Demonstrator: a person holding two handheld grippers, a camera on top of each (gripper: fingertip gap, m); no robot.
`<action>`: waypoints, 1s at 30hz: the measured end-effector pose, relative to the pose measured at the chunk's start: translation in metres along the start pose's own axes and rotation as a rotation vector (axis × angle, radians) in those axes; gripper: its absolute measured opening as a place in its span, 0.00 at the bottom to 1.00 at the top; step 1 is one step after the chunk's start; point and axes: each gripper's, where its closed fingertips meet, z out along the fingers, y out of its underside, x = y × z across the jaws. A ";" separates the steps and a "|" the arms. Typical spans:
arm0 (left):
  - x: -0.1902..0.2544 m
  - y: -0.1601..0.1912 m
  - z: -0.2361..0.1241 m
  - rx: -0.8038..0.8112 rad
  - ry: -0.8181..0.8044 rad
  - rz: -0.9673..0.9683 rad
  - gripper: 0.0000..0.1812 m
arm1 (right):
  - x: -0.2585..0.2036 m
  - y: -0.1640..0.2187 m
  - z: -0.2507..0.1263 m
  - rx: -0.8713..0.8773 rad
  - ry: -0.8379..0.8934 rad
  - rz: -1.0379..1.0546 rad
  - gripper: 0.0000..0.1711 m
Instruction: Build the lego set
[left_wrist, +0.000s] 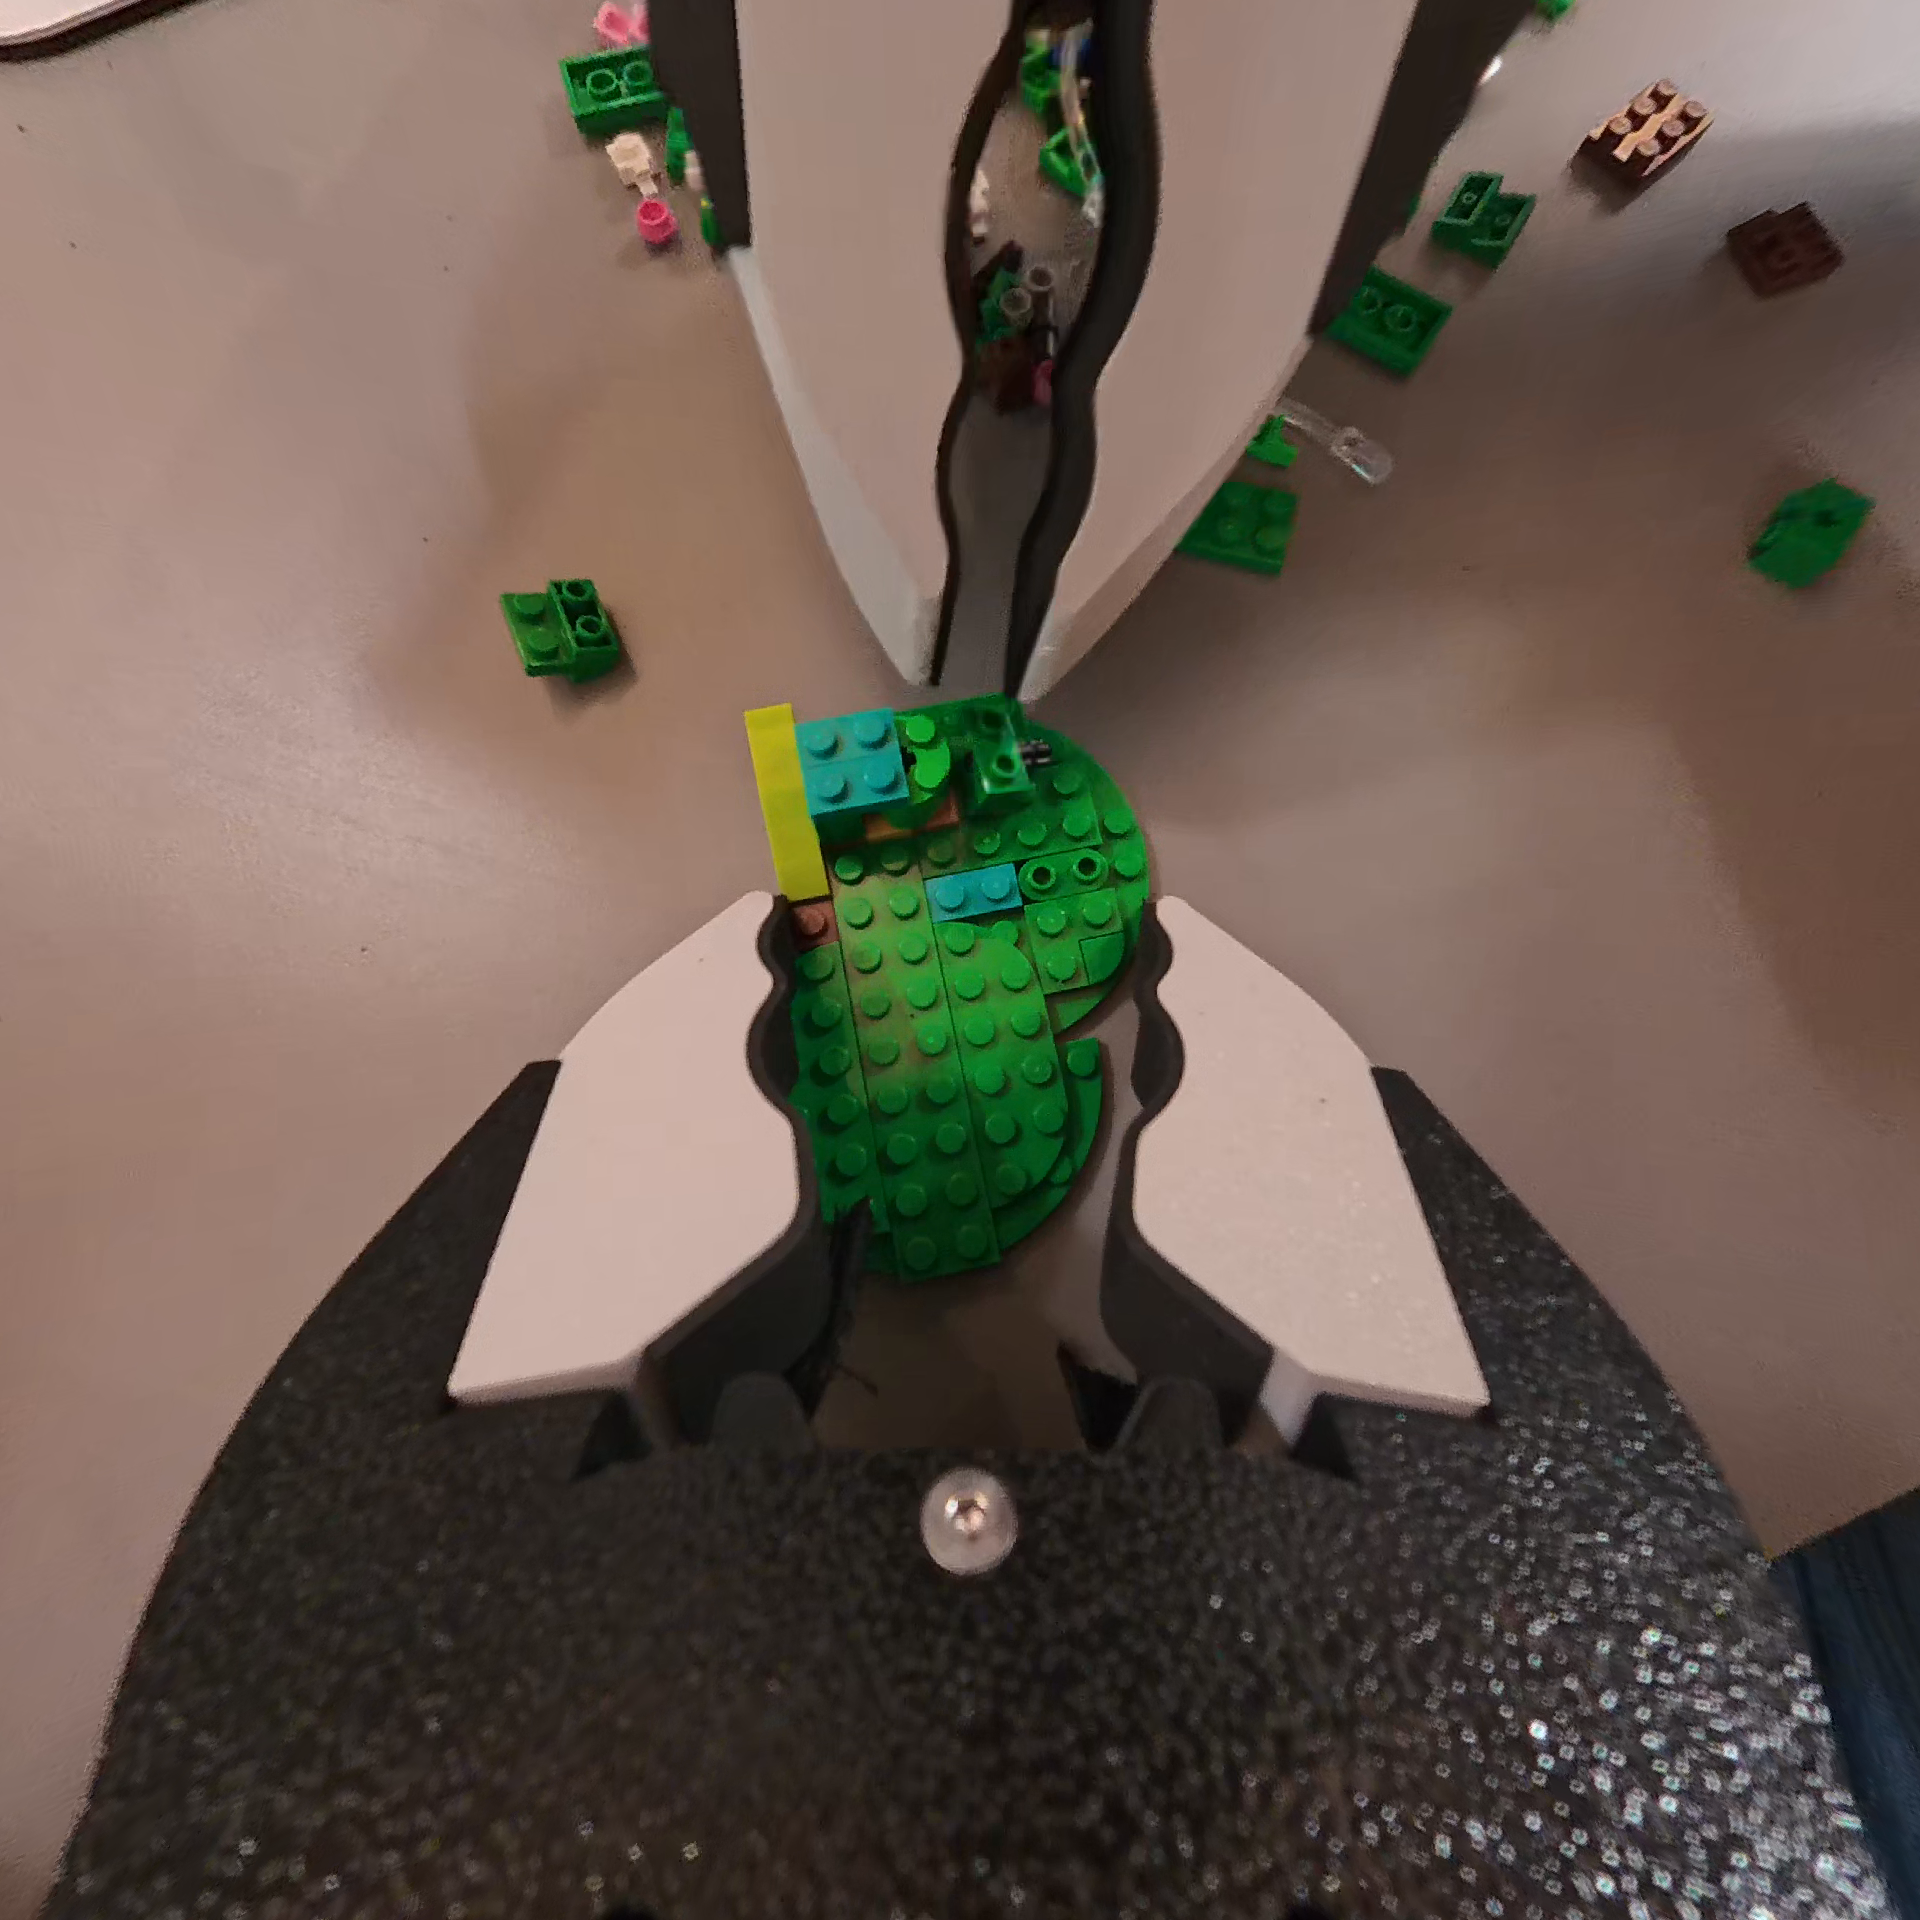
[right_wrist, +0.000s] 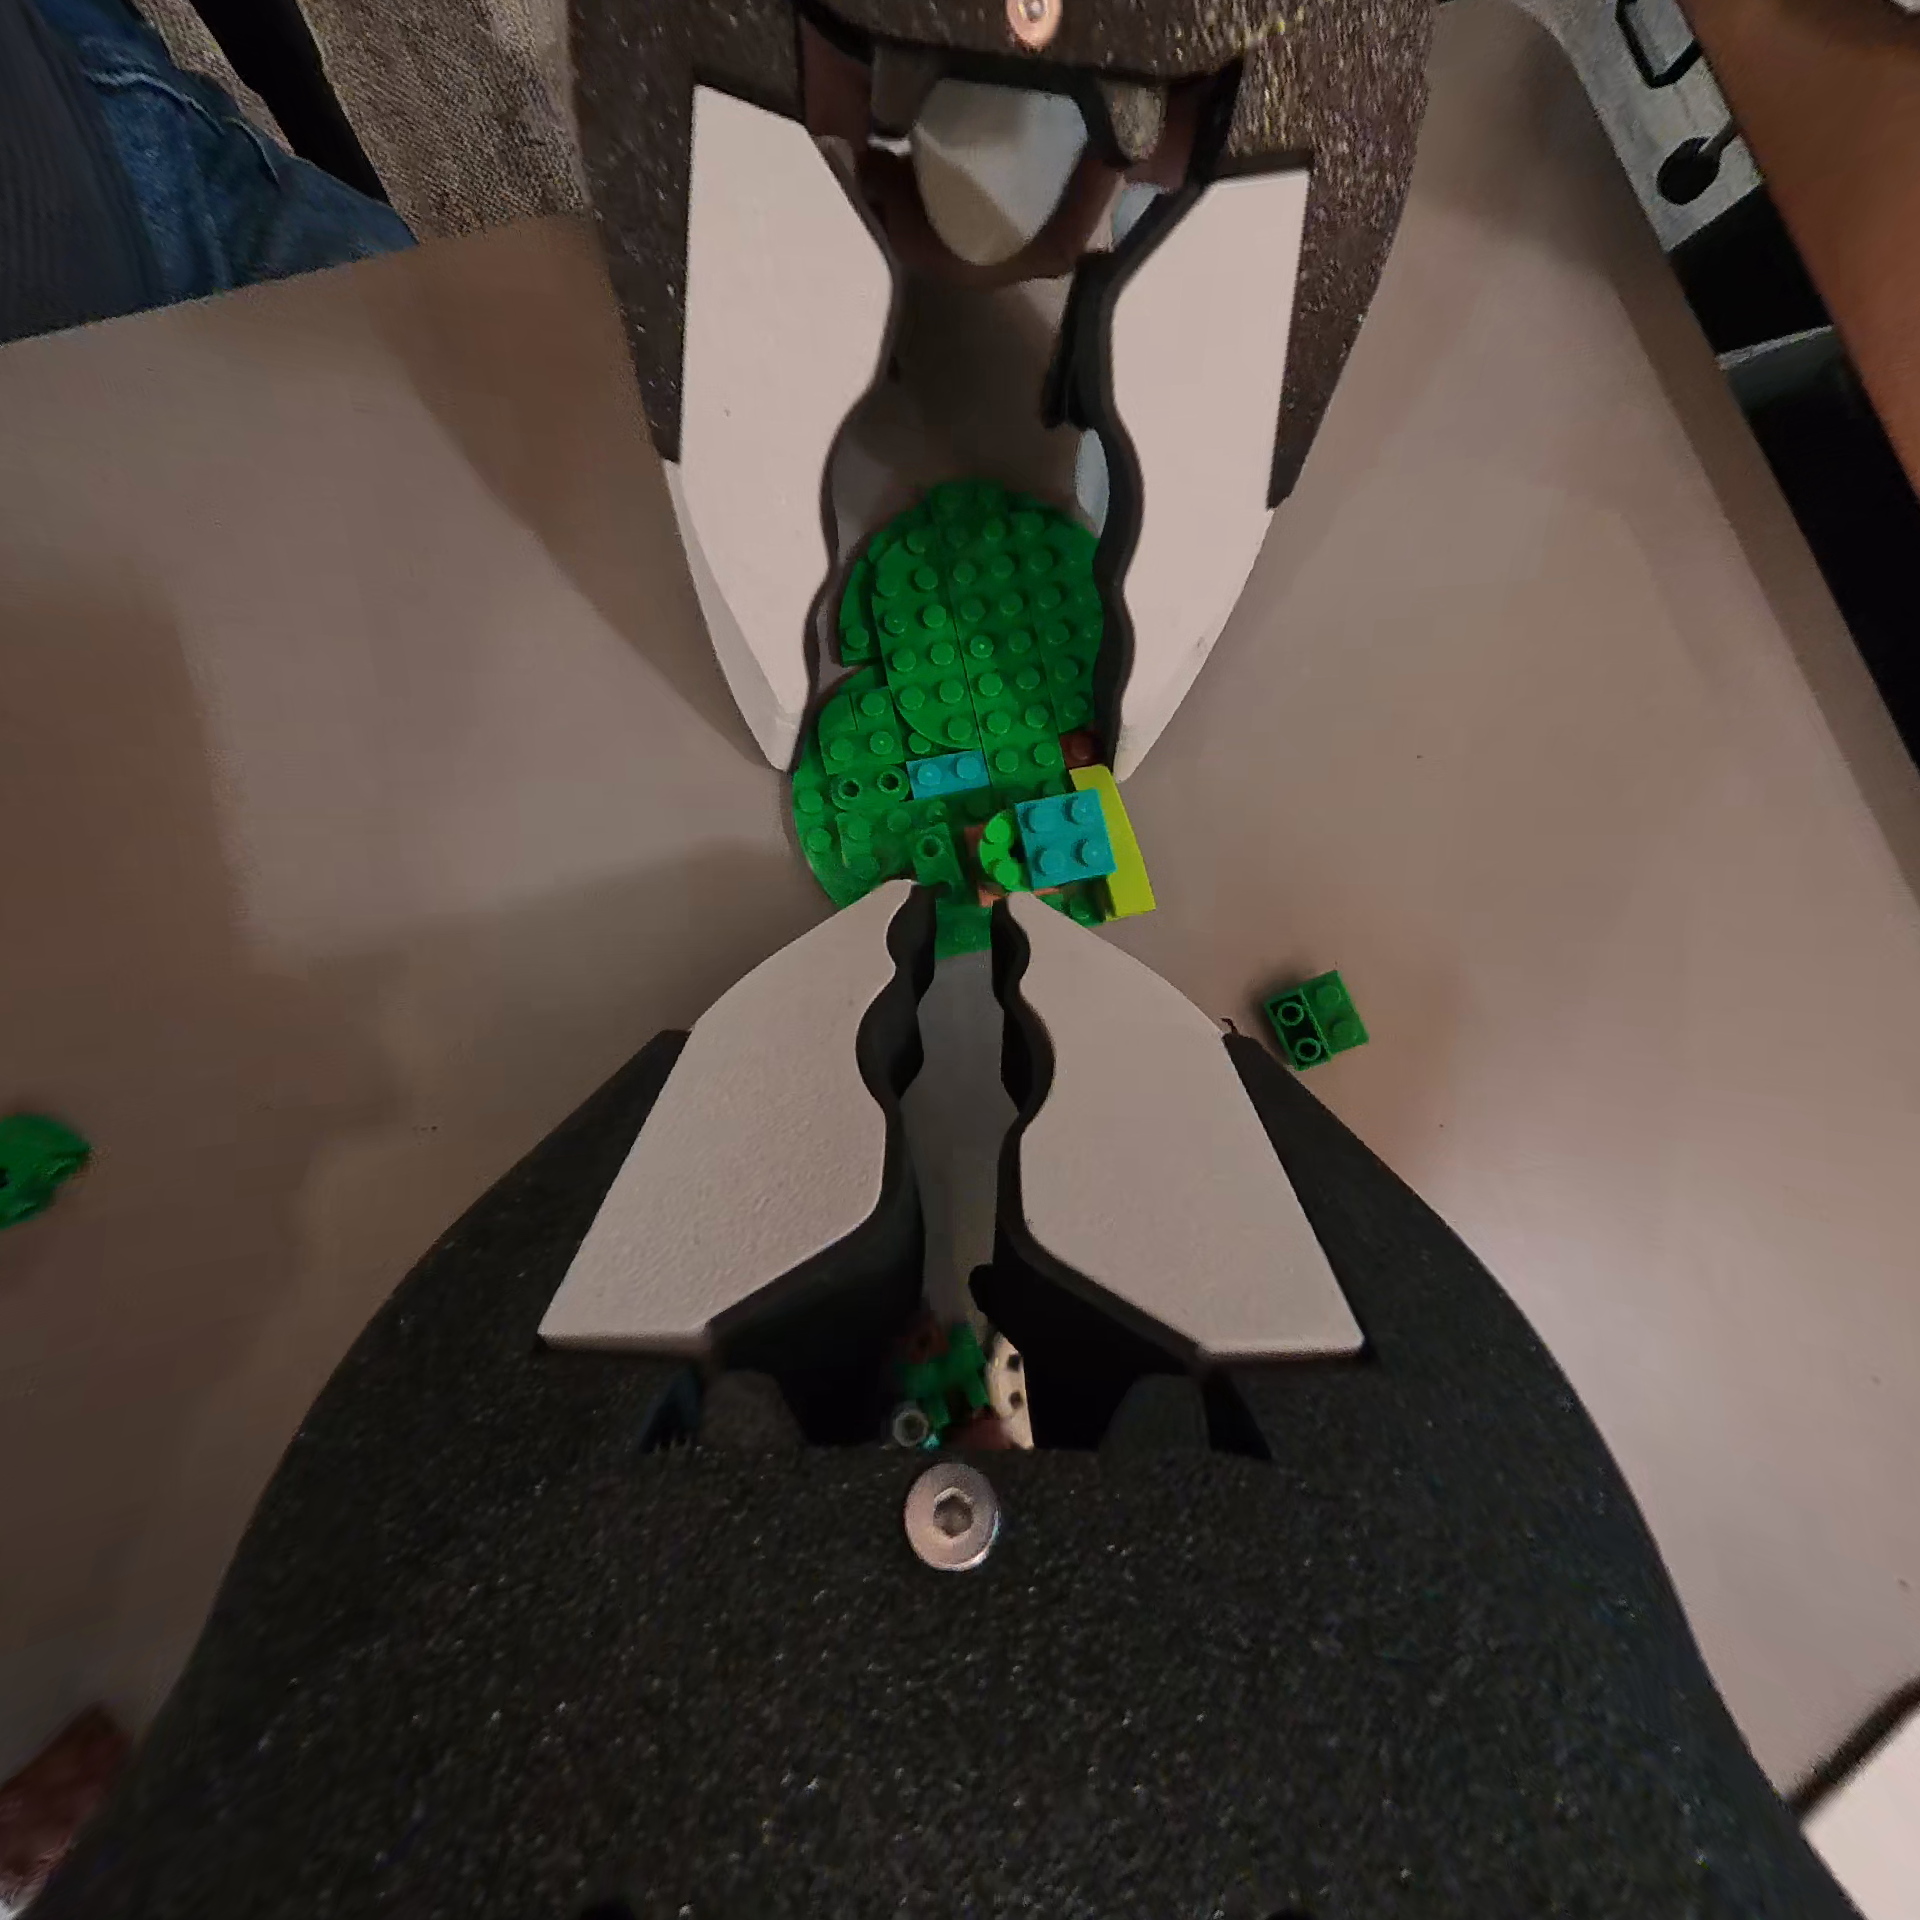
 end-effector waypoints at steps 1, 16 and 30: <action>0.000 -0.001 0.000 0.005 0.000 -0.004 0.35 | -0.001 -0.001 -0.002 0.004 0.014 -0.007 0.06; -0.004 -0.012 -0.005 0.142 0.152 -0.250 0.35 | -0.003 -0.001 0.000 -0.227 0.661 -0.520 0.25; -0.006 -0.012 -0.005 0.142 0.169 -0.278 0.35 | 0.020 0.002 0.007 -0.362 0.799 -0.606 0.15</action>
